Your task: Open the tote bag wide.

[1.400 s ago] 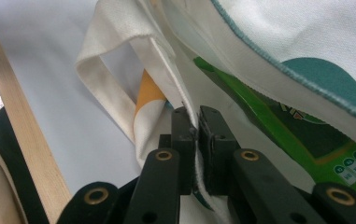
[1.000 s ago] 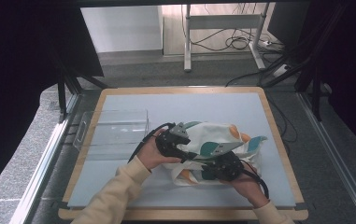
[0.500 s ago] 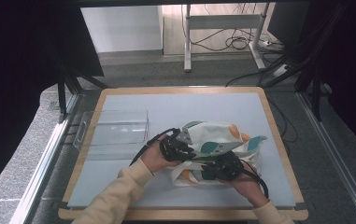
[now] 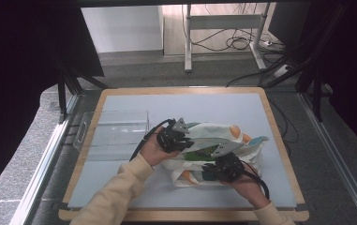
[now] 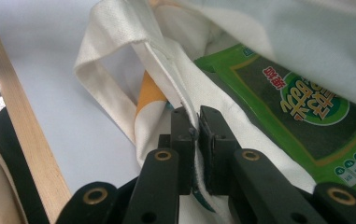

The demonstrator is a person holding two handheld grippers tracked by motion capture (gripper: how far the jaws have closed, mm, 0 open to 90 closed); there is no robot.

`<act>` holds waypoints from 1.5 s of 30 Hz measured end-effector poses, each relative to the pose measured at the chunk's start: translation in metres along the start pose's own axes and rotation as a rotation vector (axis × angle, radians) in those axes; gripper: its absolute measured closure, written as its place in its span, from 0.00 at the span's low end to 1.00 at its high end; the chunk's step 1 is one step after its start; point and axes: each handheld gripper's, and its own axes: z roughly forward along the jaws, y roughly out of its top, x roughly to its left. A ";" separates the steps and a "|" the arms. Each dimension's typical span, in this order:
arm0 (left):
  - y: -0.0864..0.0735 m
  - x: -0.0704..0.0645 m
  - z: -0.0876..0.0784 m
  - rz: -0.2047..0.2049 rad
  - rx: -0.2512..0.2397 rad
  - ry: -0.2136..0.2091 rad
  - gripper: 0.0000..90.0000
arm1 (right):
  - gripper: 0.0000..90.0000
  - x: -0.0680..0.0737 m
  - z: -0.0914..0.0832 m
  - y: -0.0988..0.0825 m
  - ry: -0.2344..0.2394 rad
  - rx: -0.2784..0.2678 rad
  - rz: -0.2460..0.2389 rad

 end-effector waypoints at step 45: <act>0.007 0.049 0.004 -0.180 -0.019 0.156 0.93 | 0.94 0.007 0.001 -0.032 0.120 0.014 0.034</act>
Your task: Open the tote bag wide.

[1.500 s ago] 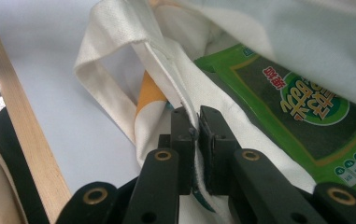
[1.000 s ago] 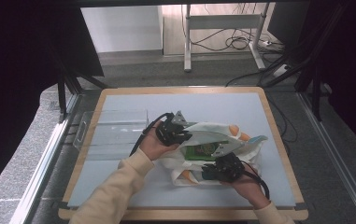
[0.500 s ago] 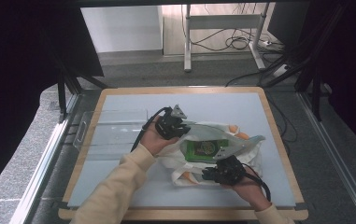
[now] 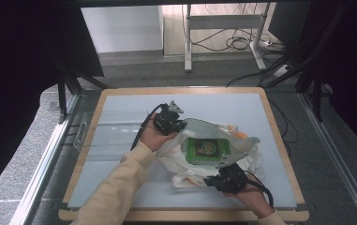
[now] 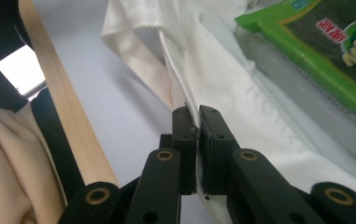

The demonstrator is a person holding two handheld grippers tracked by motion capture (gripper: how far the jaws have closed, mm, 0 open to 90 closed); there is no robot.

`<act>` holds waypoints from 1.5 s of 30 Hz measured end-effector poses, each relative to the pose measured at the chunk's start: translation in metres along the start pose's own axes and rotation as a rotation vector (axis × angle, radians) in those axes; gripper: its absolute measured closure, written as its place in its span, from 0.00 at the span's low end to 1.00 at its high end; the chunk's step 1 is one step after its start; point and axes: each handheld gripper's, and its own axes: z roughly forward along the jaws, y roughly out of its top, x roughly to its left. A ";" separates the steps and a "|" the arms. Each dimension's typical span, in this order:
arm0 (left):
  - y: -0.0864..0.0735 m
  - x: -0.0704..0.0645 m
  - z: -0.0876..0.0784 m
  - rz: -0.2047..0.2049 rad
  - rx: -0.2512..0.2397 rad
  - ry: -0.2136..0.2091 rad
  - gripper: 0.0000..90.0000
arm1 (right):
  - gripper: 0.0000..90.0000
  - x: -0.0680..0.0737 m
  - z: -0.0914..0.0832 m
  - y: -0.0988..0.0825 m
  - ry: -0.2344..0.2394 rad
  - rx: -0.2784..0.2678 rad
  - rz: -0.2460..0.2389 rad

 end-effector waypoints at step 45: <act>-0.010 -0.008 -0.041 0.012 -0.101 -0.088 0.53 | 0.63 0.013 -0.015 0.004 -0.048 -0.107 -0.081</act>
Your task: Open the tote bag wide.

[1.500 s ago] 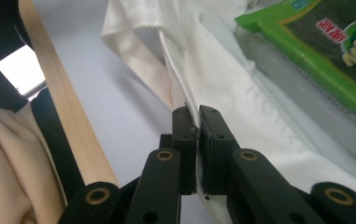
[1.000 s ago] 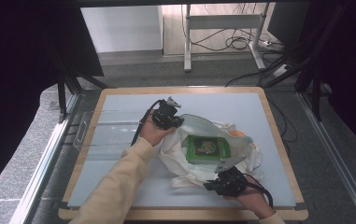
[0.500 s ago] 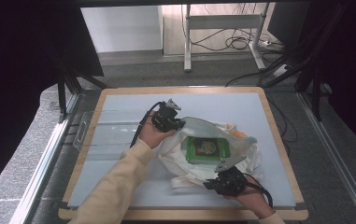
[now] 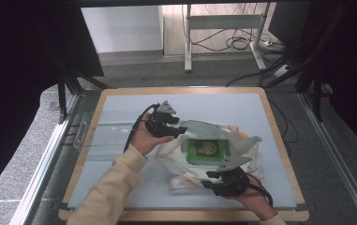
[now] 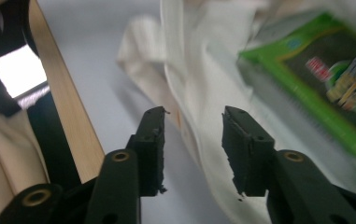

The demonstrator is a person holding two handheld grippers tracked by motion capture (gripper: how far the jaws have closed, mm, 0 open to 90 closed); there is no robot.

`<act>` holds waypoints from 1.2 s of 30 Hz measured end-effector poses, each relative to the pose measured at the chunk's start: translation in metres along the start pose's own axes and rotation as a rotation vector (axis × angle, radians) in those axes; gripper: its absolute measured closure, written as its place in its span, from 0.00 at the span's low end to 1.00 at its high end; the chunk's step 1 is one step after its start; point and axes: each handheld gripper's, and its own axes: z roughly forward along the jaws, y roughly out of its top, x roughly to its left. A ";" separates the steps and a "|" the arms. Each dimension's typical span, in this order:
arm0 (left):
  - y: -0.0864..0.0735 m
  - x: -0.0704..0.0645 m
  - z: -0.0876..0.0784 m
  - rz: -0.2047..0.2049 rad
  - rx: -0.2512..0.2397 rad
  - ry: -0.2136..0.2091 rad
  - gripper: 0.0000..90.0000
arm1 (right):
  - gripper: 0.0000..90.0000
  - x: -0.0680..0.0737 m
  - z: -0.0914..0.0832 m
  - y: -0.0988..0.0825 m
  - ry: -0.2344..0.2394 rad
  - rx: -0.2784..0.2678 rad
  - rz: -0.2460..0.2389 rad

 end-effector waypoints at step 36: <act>-0.048 -0.055 -0.016 0.091 0.086 -0.191 0.95 | 0.99 -0.057 0.003 0.057 -0.201 -0.003 0.075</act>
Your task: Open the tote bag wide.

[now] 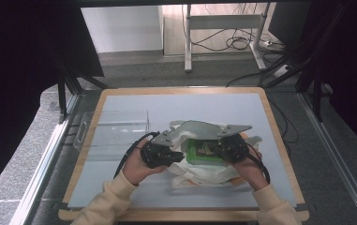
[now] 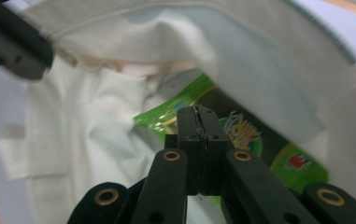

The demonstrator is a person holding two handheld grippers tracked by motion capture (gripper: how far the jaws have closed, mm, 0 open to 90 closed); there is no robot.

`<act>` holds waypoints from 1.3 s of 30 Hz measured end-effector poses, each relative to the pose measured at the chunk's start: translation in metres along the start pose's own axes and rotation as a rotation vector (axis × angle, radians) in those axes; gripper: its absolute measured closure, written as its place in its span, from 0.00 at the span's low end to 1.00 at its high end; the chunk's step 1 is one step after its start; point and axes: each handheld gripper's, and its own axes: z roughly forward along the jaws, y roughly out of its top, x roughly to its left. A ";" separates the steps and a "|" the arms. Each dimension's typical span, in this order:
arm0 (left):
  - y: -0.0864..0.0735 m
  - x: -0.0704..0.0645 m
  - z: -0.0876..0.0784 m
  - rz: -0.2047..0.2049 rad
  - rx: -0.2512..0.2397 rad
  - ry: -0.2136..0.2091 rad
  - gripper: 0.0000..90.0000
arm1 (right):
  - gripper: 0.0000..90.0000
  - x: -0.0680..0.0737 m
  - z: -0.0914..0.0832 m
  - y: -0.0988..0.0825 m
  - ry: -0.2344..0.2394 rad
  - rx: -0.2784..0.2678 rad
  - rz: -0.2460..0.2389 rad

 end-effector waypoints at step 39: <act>-0.033 0.045 0.013 -0.146 0.068 0.059 1.00 | 0.99 -0.107 0.039 0.003 -0.062 0.092 0.157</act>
